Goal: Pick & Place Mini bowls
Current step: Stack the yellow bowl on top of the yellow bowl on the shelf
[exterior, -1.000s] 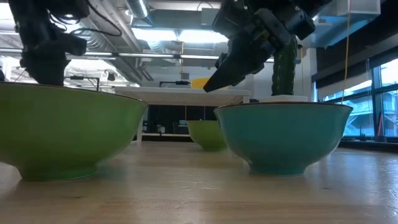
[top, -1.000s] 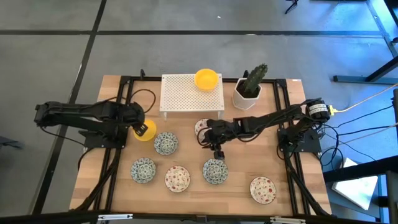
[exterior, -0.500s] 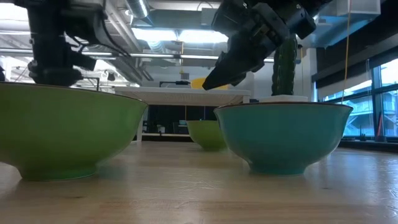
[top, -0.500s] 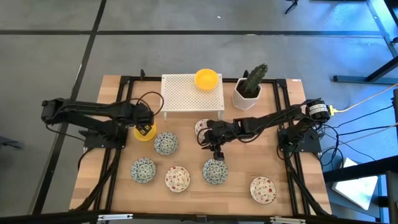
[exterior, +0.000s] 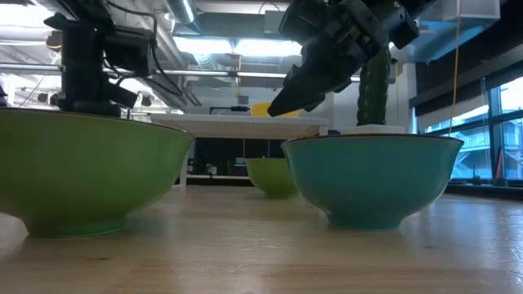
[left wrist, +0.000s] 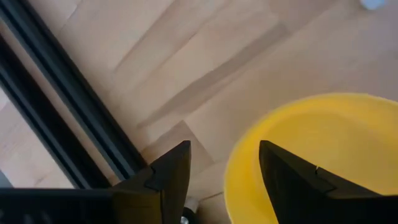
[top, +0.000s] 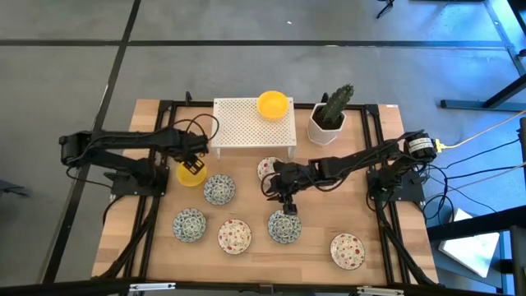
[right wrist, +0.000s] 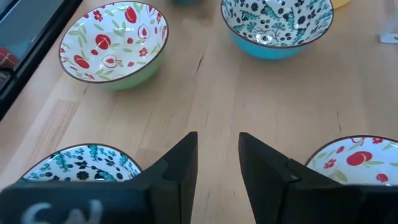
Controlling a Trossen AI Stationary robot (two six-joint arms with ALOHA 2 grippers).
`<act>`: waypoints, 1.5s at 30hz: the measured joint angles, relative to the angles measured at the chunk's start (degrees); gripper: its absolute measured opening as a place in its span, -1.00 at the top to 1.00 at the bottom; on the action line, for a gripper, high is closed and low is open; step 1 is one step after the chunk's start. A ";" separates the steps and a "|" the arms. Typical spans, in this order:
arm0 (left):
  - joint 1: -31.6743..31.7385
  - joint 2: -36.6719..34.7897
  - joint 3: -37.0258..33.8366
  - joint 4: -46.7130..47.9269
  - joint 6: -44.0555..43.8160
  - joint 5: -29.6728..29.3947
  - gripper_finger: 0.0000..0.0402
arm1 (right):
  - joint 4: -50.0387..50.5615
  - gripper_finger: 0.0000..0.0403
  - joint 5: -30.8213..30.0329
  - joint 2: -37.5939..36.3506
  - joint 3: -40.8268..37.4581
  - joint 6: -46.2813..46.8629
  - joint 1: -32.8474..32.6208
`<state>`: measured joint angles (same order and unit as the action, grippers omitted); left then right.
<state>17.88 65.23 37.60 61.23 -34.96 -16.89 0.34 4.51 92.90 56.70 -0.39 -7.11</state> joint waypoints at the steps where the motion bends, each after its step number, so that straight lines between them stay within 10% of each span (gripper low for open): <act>1: 0.55 0.34 0.00 -0.06 0.08 0.00 0.09 | 0.10 0.43 0.02 0.00 0.01 -0.01 0.00; 13: 1.82 2.84 -7.28 -8.66 0.35 6.11 0.23 | 1.27 0.43 0.01 0.00 0.01 0.40 -0.33; 29: 0.04 -0.12 -7.01 -8.92 0.68 7.78 0.96 | 2.23 0.43 -2.62 0.00 0.05 0.38 -0.33; 45: -7.34 -8.98 20.91 2.32 3.70 -8.16 0.98 | 20.71 0.43 -14.69 -0.08 0.05 7.63 -0.92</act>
<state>10.54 56.25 58.51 63.55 -31.26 -25.05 21.04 -10.18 92.82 56.75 7.24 -8.04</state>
